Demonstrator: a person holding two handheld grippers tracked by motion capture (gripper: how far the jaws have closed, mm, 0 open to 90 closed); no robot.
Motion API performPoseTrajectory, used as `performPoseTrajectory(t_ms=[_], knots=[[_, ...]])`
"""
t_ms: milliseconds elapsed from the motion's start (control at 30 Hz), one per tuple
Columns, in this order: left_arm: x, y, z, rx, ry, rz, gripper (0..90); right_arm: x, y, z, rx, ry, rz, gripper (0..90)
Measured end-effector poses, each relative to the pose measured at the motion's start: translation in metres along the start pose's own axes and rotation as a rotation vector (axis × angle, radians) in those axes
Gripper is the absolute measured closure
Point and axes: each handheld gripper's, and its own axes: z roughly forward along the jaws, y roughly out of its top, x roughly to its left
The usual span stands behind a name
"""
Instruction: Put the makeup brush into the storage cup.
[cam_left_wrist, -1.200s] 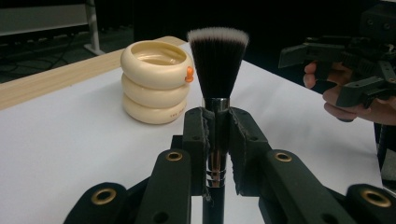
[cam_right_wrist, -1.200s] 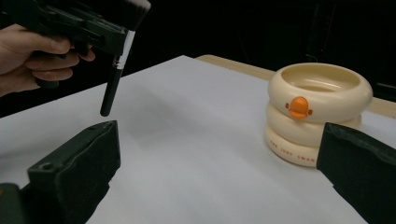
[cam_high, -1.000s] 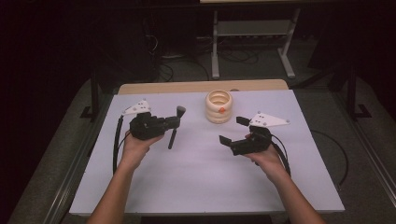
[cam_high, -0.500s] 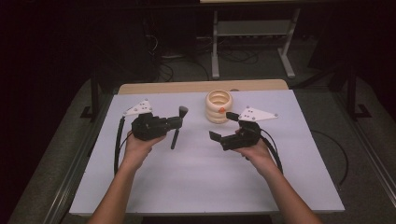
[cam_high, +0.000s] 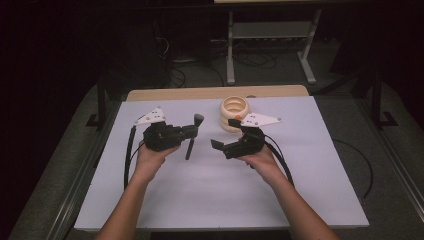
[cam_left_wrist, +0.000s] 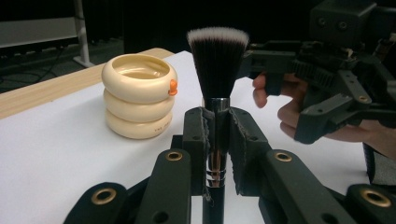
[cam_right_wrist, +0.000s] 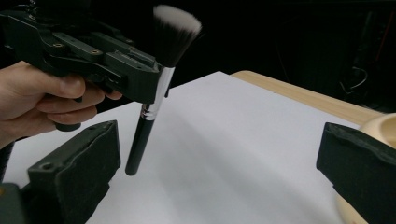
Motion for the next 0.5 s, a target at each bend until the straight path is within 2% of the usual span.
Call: performPoseTrajectory(t_ms=[133, 300, 433, 500], knots=[[-0.001, -0.001, 0.002, -0.006, -0.005, -0.01, 77.5, 0.001, -0.003, 0.008, 0.009, 0.017, 0.011, 0.0], [-0.002, -0.002, 0.005, 0.0, -0.008, -0.002, 77.5, 0.001, -0.007, 0.014, 0.011, 0.037, 0.025, 0.0], [-0.003, -0.002, 0.007, 0.002, -0.01, -0.002, 77.5, 0.002, -0.009, 0.017, 0.035, 0.05, 0.03, 2.7], [-0.003, -0.003, 0.009, 0.0, -0.012, -0.002, 77.5, 0.002, -0.012, 0.021, 0.054, 0.064, 0.051, 5.5]])
